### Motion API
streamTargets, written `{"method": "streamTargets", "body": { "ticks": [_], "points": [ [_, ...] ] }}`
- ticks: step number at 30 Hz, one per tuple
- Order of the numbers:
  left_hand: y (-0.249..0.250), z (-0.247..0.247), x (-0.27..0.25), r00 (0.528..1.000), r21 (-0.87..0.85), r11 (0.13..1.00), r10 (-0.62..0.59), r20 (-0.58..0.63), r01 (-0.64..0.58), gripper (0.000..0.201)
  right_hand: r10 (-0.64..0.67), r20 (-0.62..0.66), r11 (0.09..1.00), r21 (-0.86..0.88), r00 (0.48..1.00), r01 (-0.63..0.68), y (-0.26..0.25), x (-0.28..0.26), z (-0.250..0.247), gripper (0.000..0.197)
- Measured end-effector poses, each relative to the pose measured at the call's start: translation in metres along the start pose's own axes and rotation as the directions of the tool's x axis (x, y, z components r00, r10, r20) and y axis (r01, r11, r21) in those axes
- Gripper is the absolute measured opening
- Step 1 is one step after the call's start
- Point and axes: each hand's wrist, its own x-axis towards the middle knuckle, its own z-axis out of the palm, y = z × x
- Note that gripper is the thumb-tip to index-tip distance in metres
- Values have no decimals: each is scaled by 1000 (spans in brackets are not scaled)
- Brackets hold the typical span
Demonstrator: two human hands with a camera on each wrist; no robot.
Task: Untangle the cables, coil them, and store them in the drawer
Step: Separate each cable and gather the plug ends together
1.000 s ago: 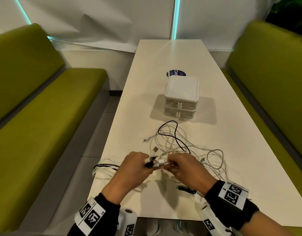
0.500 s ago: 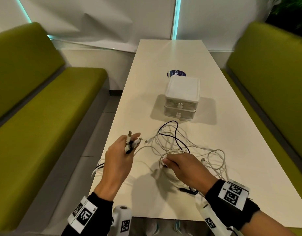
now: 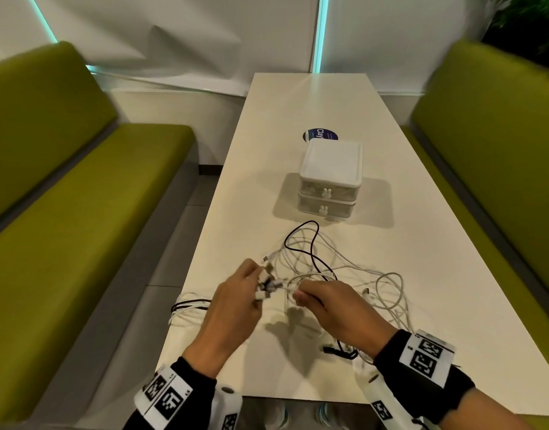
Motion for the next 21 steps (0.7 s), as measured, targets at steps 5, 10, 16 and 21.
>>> {"method": "streamTargets", "body": {
  "ticks": [5, 10, 16, 21],
  "points": [
    [-17, -17, 8, 942, -130, 968, -241, -232, 216, 16, 52, -5, 997, 51, 999, -51, 2, 3, -3, 30],
    [-12, -10, 5, 933, -176, 963, -244, -263, 203, 22, 53, 12, 999, 0, 999, -53, -1, 5, 1, 24],
    [6, 9, -3, 1000, -125, 992, 18, 14, -16, 48, 31, -9, 999, 24, 999, -31, -5, 6, 4, 32],
    [6, 13, -3, 985, -30, 991, -126, 117, 130, 21, -5, 14, 1000, -15, 1000, 6, -6, 6, 2, 22]
  ]
}}
